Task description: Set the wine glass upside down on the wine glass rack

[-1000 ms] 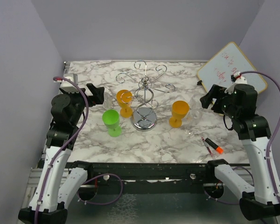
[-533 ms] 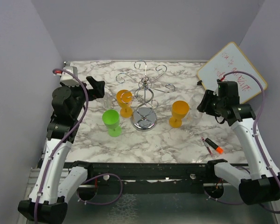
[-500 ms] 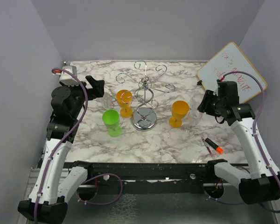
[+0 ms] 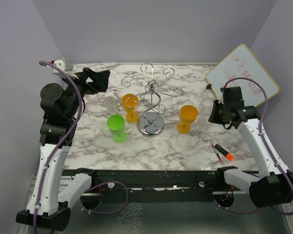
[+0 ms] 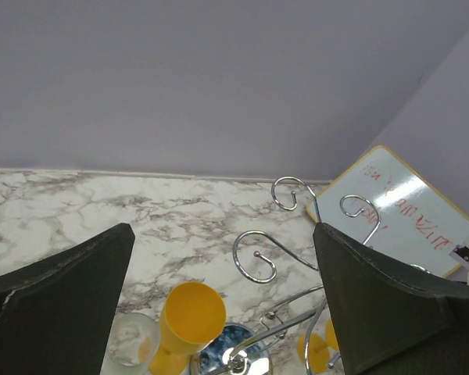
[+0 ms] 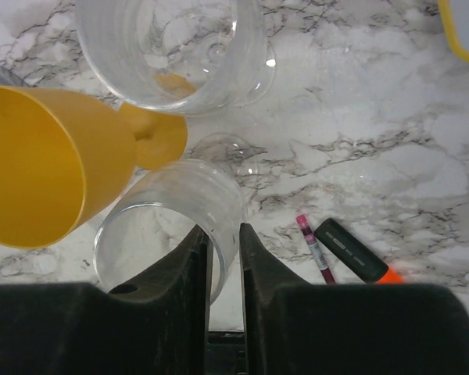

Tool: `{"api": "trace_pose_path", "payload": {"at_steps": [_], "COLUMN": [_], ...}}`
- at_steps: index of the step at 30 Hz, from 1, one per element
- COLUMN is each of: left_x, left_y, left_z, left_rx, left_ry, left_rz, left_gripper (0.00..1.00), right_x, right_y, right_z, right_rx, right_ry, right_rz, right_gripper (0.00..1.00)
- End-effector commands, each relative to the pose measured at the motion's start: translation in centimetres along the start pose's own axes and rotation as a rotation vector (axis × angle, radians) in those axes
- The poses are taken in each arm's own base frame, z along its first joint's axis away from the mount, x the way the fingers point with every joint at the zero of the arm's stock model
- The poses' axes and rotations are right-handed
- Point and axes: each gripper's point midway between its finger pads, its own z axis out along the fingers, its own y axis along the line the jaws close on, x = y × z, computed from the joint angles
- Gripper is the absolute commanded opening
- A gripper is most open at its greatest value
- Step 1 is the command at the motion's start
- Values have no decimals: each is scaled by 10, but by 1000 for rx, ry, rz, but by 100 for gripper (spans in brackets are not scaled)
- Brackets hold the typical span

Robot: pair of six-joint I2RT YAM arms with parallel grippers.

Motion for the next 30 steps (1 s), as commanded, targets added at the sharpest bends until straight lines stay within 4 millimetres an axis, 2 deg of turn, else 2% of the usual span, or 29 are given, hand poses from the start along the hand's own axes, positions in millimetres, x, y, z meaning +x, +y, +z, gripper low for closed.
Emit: {"api": "trace_pose_path", "payload": {"at_steps": [1, 6, 11, 21, 26, 30], "left_x": [7, 9, 9, -3, 2, 3], "left_y": [-19, -24, -25, -30, -64, -75], "left_z": [1, 1, 6, 10, 7, 7], "left_rx": [98, 130, 155, 178, 389, 459], "left_ry": [60, 62, 25, -38, 4, 18], "left_rz": [-21, -24, -39, -51, -47, -81], "left_gripper": [99, 99, 99, 99, 99, 99], "right_x": [4, -2, -16, -40, -39, -43], "right_y": [-3, -6, -3, -12, 8, 12], "right_z": [-8, -20, -45, -101, -128, -146], "right_rx": [14, 36, 21, 74, -51, -81], "right_ry": [25, 12, -58, -168, -192, -245], "right_rz": [-24, -29, -46, -43, -75, -62], "right_gripper": [17, 1, 1, 1, 1, 1]}}
